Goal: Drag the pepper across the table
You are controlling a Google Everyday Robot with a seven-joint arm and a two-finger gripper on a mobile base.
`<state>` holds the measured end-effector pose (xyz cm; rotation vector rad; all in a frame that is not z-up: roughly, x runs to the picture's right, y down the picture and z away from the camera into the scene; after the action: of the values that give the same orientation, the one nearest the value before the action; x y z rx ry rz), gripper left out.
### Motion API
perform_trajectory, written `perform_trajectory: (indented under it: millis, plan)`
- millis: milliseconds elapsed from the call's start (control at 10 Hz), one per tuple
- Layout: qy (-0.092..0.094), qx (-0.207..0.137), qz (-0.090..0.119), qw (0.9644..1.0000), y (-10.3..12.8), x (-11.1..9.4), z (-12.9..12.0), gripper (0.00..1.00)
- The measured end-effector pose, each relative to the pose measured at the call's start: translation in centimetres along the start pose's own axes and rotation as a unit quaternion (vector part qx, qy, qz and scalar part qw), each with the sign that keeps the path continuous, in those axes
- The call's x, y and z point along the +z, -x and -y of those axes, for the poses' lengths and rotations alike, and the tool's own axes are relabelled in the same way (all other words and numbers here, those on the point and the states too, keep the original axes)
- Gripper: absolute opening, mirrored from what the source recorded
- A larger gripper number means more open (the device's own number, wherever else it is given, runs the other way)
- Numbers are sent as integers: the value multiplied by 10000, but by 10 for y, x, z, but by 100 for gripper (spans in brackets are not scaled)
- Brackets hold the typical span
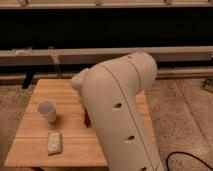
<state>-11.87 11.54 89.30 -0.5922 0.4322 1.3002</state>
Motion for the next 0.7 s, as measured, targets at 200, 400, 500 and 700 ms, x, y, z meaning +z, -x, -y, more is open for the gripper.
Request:
perform_trajectory:
  millis: [200, 400, 500, 700]
  plan:
    - [-2, -36, 5, 10000, 2, -1, -1, 32]
    - [-3, -80, 8, 10000, 4, -3, -4, 51]
    - [-7, -97, 5, 10000, 5, -3, -4, 55]
    - [-10, -142, 15, 9999, 8, -4, -6, 56]
